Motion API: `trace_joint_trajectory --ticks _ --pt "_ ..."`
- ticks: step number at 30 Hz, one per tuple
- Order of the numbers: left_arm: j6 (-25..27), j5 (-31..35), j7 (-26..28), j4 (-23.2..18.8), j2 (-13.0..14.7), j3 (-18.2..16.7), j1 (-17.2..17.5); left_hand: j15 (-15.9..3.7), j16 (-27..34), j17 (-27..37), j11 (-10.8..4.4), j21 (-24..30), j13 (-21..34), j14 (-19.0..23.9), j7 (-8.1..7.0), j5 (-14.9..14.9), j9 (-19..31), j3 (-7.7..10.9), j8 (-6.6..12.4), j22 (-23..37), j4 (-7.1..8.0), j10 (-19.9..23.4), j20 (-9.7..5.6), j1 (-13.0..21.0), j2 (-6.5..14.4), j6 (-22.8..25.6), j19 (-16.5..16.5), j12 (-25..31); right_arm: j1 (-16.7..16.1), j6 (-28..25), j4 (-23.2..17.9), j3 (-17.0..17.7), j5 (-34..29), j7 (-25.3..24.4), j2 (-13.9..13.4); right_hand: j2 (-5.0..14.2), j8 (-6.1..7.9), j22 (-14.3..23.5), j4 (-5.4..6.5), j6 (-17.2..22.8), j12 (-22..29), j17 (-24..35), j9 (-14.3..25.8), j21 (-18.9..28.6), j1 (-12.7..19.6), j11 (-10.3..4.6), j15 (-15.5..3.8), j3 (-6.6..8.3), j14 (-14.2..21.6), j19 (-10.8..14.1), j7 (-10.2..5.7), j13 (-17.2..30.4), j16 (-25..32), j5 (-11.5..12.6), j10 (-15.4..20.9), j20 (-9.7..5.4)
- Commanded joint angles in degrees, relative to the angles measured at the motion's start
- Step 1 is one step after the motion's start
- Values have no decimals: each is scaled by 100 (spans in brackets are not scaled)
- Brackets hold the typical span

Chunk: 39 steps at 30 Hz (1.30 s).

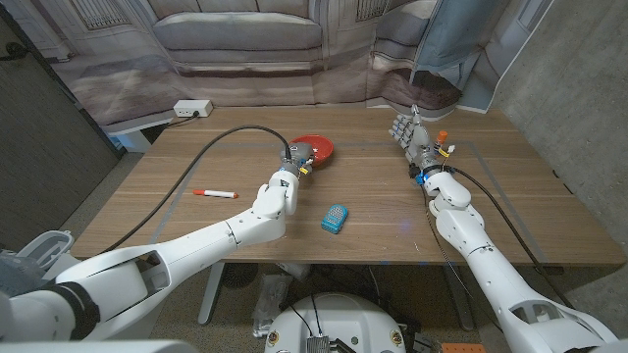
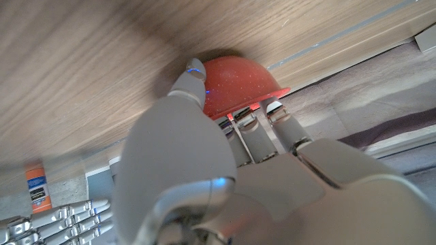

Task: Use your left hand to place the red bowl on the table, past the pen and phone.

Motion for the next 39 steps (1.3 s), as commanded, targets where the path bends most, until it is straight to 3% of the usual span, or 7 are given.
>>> trace_joint_trajectory --ticks 1,17,27,39 --pt "155 80 -37 -155 24 -8 2 -309 -48 35 -67 39 121 113 402 44 89 35 83 10 89 148 -729 -13 70 509 71 11 -38 -11 -58 6 47 23 -39 51 9 16 -1 35 -21 27 17 -31 23 40 -1 -32 26 60 -3 18 -31 -27 36 -36" --pt "372 238 -205 -366 79 22 -49 -290 -77 37 -70 24 258 147 408 81 241 49 245 8 126 194 -683 -96 51 434 49 -32 -35 65 41 38 109 84 -3 57 8 16 -5 33 -22 28 17 -38 27 39 -9 -44 29 63 -2 18 -32 -29 39 -35" --pt "431 312 -209 -553 143 -22 1 -303 -68 43 4 27 347 237 438 105 179 88 284 2 106 255 -716 -82 37 457 80 -49 -66 99 11 54 123 101 -13 60 6 17 -7 26 -22 28 17 -42 28 46 1 -52 28 65 -1 18 -34 -30 41 -36" --pt "210 22 -242 -949 421 -377 168 -311 -80 48 -29 25 427 280 410 107 89 125 304 6 95 300 -728 -82 17 514 90 -82 -95 104 -36 49 124 61 -26 64 6 17 -9 25 -25 28 18 -45 30 39 -2 -60 38 68 -1 18 -31 -31 38 -35"
